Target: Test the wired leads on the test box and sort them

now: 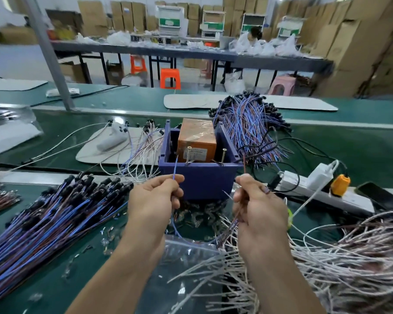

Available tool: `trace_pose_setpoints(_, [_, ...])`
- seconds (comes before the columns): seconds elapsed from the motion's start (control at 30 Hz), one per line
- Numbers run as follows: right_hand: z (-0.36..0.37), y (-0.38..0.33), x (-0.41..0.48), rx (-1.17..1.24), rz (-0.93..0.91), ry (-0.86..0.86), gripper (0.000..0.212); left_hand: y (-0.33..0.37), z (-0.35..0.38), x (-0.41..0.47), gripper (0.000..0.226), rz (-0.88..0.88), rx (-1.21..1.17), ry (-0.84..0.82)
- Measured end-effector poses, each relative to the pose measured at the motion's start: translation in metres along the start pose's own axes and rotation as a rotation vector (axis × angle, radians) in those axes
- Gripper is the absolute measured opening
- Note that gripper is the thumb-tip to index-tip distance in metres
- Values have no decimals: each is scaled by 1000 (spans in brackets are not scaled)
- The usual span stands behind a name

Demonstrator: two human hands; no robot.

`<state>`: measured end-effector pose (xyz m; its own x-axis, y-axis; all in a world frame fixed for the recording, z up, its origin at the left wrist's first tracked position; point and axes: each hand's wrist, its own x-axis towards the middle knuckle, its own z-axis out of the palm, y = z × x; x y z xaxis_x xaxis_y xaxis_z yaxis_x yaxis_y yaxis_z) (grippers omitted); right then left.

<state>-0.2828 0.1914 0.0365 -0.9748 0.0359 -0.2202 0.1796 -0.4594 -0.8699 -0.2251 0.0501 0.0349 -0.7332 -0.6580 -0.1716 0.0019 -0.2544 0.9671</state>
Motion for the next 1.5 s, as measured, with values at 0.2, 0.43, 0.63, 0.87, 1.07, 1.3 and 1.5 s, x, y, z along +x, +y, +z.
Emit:
trace_pose_setpoints(0.2, [-11,7,6,31,50,-54,16,-12,0,3,15,84,62,66])
trace_pose_setpoints(0.43, [-15,12,8,0,84,-95,5,-14,2,0,17,62,115,41])
trace_pose_setpoints(0.63, [-15,16,10,-4,87,-91,5,-13,5,2,11,60,110,29])
trace_pose_setpoints(0.87, [-13,16,10,-5,85,-83,10,-17,9,4,10,63,116,26])
trace_pose_setpoints(1.07, [-12,13,9,21,86,-84,12,-17,8,4,12,66,126,21])
trace_pose_setpoints(1.3, [-13,17,11,0,68,-101,7,-14,7,5,12,100,87,107])
trace_pose_setpoints(1.5, [-14,18,15,17,68,-97,13,-14,12,7,20,112,138,70])
